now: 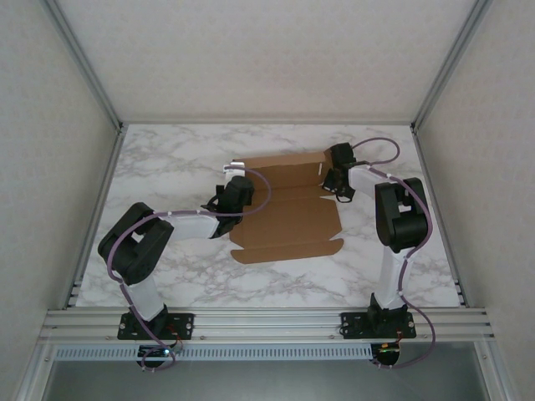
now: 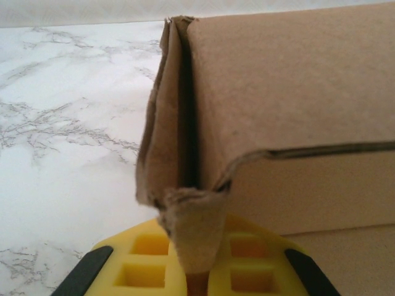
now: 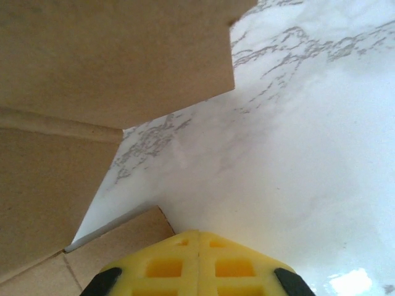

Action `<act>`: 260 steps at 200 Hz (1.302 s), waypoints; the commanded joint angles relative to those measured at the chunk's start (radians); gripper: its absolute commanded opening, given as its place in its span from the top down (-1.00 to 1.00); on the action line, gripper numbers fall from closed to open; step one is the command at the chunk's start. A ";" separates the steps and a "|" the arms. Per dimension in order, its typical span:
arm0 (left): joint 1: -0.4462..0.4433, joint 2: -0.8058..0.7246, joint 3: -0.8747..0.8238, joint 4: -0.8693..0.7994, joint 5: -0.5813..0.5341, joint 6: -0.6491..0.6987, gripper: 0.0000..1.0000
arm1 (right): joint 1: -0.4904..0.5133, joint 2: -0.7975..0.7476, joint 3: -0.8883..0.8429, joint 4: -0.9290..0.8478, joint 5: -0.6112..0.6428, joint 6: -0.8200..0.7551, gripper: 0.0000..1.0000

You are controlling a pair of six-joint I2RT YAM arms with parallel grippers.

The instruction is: Fold the paper box

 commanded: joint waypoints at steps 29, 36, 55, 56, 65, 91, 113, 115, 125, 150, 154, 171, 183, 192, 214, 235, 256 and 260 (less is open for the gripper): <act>-0.011 -0.015 0.018 0.003 -0.026 0.025 1.00 | 0.004 0.004 0.020 -0.040 0.055 -0.042 0.64; -0.011 -0.015 0.018 0.003 -0.027 0.025 1.00 | 0.006 0.003 0.021 -0.039 0.054 -0.043 0.60; -0.011 -0.015 0.019 0.003 -0.028 0.026 1.00 | 0.004 0.003 0.021 -0.027 0.009 -0.048 0.36; -0.010 -0.014 0.019 0.003 -0.028 0.026 1.00 | 0.005 0.003 0.020 -0.026 0.008 -0.049 0.35; -0.011 -0.012 0.019 0.003 -0.028 0.025 1.00 | 0.005 -0.002 0.015 -0.012 -0.019 -0.048 0.23; -0.011 -0.009 0.022 0.001 -0.030 0.025 1.00 | 0.003 -0.038 -0.022 0.056 -0.115 -0.037 0.05; -0.011 -0.006 0.024 0.000 -0.027 0.025 1.00 | -0.005 -0.052 -0.038 0.108 -0.235 -0.011 0.06; -0.011 -0.005 0.024 0.000 -0.028 0.025 1.00 | -0.006 -0.052 -0.038 0.109 -0.243 -0.008 0.07; -0.011 -0.005 0.026 -0.001 -0.027 0.025 1.00 | -0.011 -0.054 -0.040 0.123 -0.274 0.008 0.07; -0.011 -0.003 0.028 -0.003 -0.027 0.026 1.00 | -0.022 -0.083 -0.068 0.172 -0.337 0.044 0.11; -0.011 -0.003 0.029 -0.003 -0.027 0.026 1.00 | -0.023 -0.090 -0.073 0.179 -0.347 0.048 0.12; -0.011 -0.003 0.029 -0.004 -0.025 0.026 1.00 | -0.033 -0.116 -0.094 0.216 -0.390 0.068 0.16; -0.010 -0.002 0.030 -0.003 -0.025 0.025 1.00 | -0.037 -0.129 -0.107 0.247 -0.428 0.082 0.18; -0.010 -0.001 0.032 -0.004 -0.024 0.025 1.00 | -0.040 -0.131 -0.111 0.262 -0.453 0.092 0.19; -0.011 -0.003 0.033 -0.003 -0.021 0.023 1.00 | -0.041 -0.110 -0.114 0.293 -0.507 0.116 0.22; -0.012 -0.004 0.033 -0.004 -0.019 0.023 1.00 | -0.040 -0.084 -0.146 0.344 -0.521 0.155 0.23; -0.012 -0.005 0.034 -0.006 -0.017 0.022 1.00 | -0.036 -0.056 -0.168 0.377 -0.526 0.181 0.24; -0.012 -0.005 0.033 -0.006 -0.017 0.022 1.00 | -0.035 -0.052 -0.171 0.384 -0.529 0.184 0.24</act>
